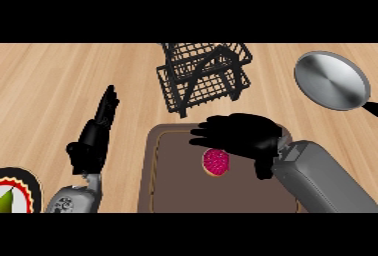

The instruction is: Pick the cupcake from the tray and place it in the tiered basket

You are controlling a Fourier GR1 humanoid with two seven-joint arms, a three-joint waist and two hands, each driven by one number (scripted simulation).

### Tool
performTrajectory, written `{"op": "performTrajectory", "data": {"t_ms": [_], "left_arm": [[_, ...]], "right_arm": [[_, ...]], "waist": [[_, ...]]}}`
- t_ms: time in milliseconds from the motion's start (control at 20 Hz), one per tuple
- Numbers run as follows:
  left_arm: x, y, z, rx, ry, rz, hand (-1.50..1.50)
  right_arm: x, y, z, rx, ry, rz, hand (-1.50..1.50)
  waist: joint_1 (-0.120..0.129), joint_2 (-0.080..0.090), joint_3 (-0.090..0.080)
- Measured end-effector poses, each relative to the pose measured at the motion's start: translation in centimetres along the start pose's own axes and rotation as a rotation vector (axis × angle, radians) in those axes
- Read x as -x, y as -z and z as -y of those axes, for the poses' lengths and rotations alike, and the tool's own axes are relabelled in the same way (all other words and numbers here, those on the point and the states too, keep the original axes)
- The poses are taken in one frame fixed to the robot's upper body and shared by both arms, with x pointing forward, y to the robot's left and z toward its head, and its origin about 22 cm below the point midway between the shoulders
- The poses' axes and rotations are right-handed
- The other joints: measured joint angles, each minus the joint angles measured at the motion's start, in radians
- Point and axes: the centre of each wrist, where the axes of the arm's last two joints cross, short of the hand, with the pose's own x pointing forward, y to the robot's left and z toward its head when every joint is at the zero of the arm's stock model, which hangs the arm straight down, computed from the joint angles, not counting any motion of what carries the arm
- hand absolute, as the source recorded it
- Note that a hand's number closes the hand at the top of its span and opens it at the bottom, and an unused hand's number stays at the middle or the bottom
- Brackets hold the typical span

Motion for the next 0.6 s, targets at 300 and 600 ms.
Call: {"op": "performTrajectory", "data": {"t_ms": [300, 600], "left_arm": [[0.3, -0.3, 0.5, -0.011, 0.003, 0.006, 0.0], [0.2, 0.3, 0.5, -0.004, 0.003, 0.003, 0.0]], "right_arm": [[-0.2, 1.2, -1.3, -0.008, 0.017, 0.002, -1.5], [-0.3, 2.0, -2.2, -0.018, 0.027, 0.007, -1.5]], "waist": [[-0.001, 0.0, 0.0], [-0.002, 0.0, 0.0]]}}
